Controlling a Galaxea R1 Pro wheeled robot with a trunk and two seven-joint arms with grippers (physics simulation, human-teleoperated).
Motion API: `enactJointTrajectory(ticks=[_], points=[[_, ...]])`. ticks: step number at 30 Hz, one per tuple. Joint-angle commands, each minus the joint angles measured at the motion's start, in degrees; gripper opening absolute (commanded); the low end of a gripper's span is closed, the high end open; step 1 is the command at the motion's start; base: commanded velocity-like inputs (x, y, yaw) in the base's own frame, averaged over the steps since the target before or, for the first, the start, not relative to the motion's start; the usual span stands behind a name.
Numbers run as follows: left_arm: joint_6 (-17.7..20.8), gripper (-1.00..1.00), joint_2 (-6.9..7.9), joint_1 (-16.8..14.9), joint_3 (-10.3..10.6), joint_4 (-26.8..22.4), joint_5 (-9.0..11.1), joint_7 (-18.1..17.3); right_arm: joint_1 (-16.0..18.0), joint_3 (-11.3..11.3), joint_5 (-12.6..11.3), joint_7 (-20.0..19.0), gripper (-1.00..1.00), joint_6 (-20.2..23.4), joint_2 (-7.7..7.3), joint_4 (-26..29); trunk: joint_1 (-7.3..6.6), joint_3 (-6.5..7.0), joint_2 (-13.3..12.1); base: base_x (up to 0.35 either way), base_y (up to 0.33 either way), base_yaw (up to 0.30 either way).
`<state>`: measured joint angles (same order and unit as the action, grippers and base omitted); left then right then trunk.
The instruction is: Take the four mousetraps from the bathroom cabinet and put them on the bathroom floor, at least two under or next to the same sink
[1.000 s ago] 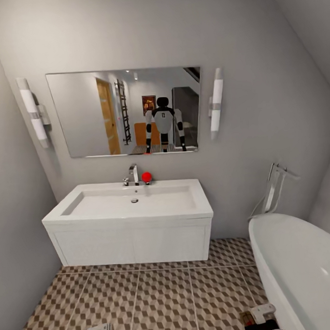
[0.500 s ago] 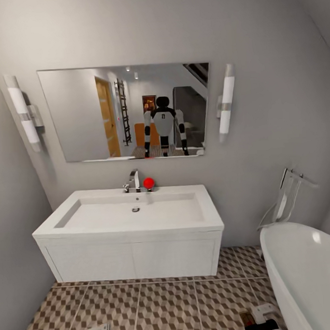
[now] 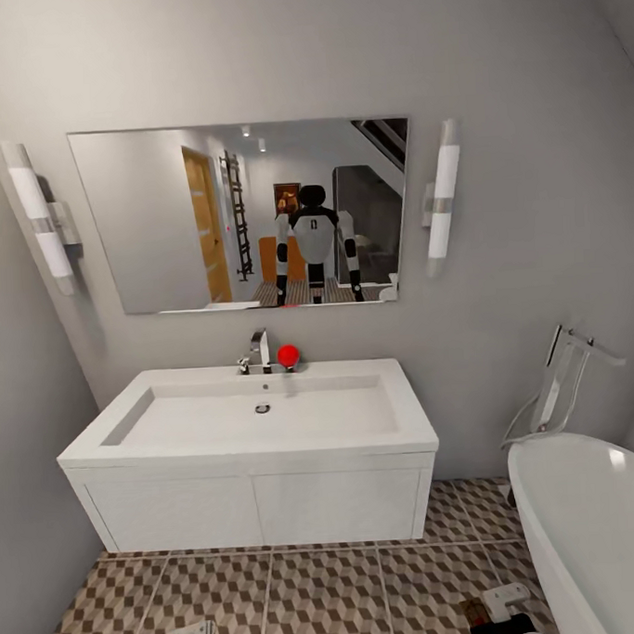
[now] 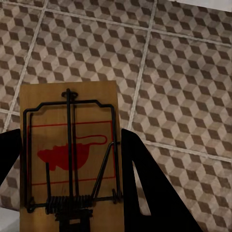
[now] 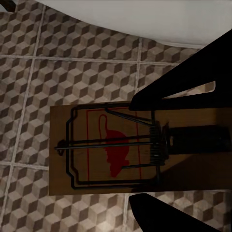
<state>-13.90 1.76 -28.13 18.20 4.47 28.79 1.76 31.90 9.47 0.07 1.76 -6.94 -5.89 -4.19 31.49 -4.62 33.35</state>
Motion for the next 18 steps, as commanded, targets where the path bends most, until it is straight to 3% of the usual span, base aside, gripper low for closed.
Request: enactJointTrajectory(ticks=[1,14,18], points=[[0.0,-1.00,0.00,0.0,0.0,0.0,-0.2,0.2,0.0,0.0,0.0,0.0,-1.00,0.0,0.00,0.0,0.00,0.00,0.0,0.001,0.001,0.000],[0.0,-1.00,0.00,0.0,0.0,0.0,-0.2,0.2,0.0,0.0,0.0,0.0,-1.00,0.0,0.00,0.0,0.00,0.00,0.0,0.001,0.002,0.000],[0.0,-1.00,0.00,0.0,0.0,0.0,-0.2,0.2,0.0,0.0,0.0,0.0,-1.00,0.0,0.00,0.0,0.00,0.00,0.0,0.092,0.141,0.000]])
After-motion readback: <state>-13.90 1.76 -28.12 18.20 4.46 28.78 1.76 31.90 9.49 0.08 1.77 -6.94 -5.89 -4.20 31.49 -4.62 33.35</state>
